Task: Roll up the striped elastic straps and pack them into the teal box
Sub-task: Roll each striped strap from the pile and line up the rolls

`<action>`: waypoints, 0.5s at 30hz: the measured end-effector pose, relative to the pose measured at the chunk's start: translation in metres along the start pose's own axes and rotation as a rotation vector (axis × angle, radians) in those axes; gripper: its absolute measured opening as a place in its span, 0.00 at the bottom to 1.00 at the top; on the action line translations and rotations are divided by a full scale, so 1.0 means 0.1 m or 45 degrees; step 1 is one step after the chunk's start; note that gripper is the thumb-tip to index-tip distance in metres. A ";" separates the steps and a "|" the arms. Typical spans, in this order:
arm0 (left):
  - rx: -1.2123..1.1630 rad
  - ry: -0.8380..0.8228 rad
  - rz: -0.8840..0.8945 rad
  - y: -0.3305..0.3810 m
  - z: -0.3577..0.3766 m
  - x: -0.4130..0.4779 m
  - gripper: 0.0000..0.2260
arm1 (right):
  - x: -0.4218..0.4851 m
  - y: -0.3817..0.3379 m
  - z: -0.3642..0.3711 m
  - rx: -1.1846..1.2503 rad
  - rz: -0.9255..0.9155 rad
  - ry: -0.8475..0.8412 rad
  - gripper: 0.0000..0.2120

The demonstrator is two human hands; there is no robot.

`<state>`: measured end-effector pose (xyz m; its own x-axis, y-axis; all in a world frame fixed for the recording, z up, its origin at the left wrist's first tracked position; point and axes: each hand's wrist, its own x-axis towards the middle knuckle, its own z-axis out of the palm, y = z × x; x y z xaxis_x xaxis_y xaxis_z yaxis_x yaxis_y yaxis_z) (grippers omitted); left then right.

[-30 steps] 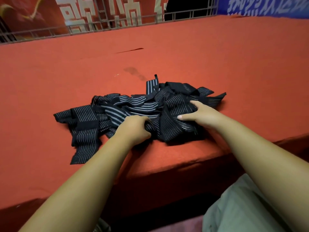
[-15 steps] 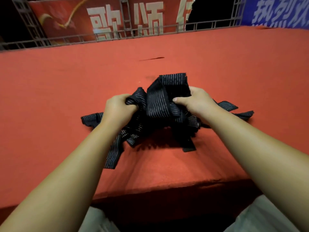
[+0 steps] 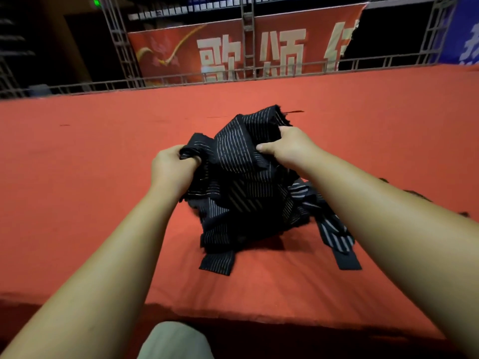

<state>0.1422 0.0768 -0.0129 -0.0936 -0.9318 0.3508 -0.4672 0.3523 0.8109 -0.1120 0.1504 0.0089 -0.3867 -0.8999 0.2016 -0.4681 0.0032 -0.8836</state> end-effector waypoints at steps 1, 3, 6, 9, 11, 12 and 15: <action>0.015 0.026 -0.012 -0.05 -0.08 0.03 0.12 | 0.01 -0.05 0.08 0.011 -0.003 -0.017 0.08; 0.044 0.072 -0.033 -0.18 -0.22 0.08 0.08 | 0.04 -0.12 0.26 0.035 0.004 -0.051 0.08; 0.098 0.089 -0.118 -0.39 -0.35 0.09 0.06 | 0.07 -0.18 0.53 0.036 0.037 -0.110 0.09; 0.220 -0.016 -0.205 -0.63 -0.37 0.02 0.06 | 0.07 -0.14 0.79 -0.053 0.072 -0.159 0.13; 0.295 -0.117 -0.243 -0.75 -0.35 -0.06 0.08 | 0.03 -0.08 0.91 -0.116 0.125 -0.210 0.13; 0.315 -0.153 -0.256 -0.81 -0.34 -0.10 0.11 | 0.02 -0.03 0.96 -0.167 0.172 -0.245 0.14; 0.350 -0.180 -0.323 -0.96 -0.30 -0.16 0.14 | -0.04 0.14 1.03 -0.340 0.303 -0.311 0.16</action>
<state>0.2151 0.0601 -0.0823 -0.0561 -0.9958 0.0721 -0.7071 0.0906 0.7013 -0.0349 0.1095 -0.0475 -0.3247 -0.9370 -0.1290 -0.5899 0.3072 -0.7467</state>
